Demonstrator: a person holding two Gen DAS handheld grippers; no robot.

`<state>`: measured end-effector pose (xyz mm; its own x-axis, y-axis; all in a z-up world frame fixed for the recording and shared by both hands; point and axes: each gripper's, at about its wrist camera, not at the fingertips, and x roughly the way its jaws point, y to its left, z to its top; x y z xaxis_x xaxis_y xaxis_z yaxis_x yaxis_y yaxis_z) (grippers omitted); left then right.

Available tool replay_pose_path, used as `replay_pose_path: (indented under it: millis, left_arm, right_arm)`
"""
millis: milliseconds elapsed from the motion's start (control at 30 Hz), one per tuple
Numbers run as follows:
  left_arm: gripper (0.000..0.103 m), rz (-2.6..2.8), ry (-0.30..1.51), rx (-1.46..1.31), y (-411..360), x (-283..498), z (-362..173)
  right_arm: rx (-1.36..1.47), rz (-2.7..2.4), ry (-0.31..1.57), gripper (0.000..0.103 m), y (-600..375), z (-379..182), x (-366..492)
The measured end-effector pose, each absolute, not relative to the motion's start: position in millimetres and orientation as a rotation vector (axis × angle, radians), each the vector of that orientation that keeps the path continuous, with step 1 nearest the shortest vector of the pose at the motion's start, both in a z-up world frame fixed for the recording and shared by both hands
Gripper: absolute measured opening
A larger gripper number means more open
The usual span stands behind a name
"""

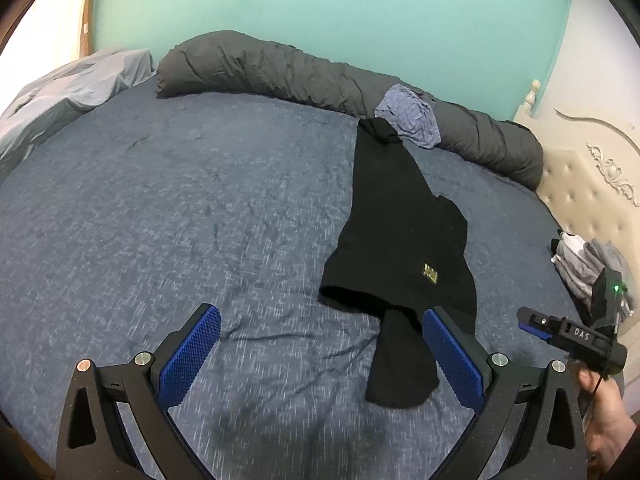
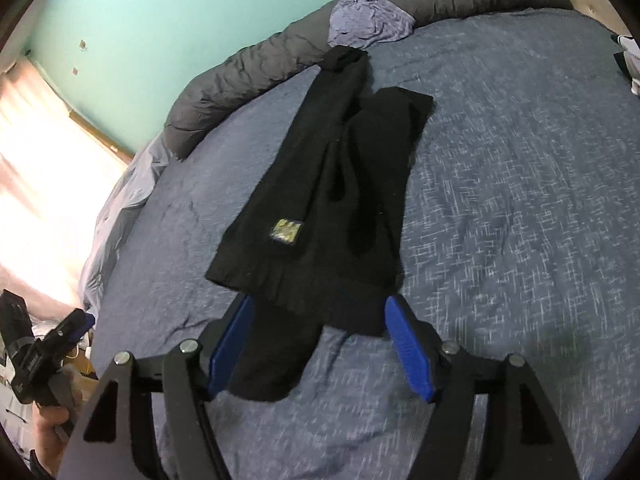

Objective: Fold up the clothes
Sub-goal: 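Drag the sweatshirt hem with the right gripper to straighten it on the bed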

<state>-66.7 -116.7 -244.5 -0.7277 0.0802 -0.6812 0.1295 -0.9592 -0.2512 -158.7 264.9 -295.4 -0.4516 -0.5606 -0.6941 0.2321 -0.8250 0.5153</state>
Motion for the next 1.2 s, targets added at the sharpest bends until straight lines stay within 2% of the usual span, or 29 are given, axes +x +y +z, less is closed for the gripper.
replay_pose_path:
  millis: [200,300,533,800,867,900,967,1067,1200]
  left_arm:
    - [0.103,-2.875,0.499,1.132,-123.1,-98.0,-277.0]
    - [0.103,-2.884,0.511,1.123,-125.0,-108.1,-295.0]
    - [0.103,-2.829,0.507,1.253,-124.7,-119.0,-341.7]
    - [0.103,-2.818,0.568,1.243,-130.7,-125.5,-344.3]
    - [0.103,-2.827,0.531,1.239,-131.1,-125.3,-344.7]
    - [0.103,-2.823,0.523,1.238,-132.2,-125.7,-346.1]
    - [0.103,-2.812,0.513,1.237,-135.0,-126.7,-349.4]
    - [0.103,-2.802,0.531,1.232,-140.7,-127.2,-351.3]
    - [0.103,-2.803,0.547,1.214,-147.9,-125.1,-349.7]
  right_arm:
    - [1.285,-2.298,-0.459,0.07,258.0,-314.5,-182.7]
    - [1.271,-2.322,-0.505,0.07,257.3,-322.1,-189.8]
    - [1.322,-2.338,-0.496,0.07,242.8,-345.1,-199.6]
    - [1.296,-2.333,-0.437,0.069,225.7,-361.3,-201.7]
    - [1.267,-2.315,-0.419,0.049,222.0,-359.5,-200.1]
    - [1.25,-2.302,-0.403,0.044,219.6,-357.6,-199.1]
    - [1.227,-2.291,-0.383,0.021,216.0,-354.2,-196.6]
    - [1.198,-2.263,-0.379,0.012,208.3,-345.6,-194.2]
    - [1.13,-2.181,-0.315,0.011,180.4,-322.4,-187.7]
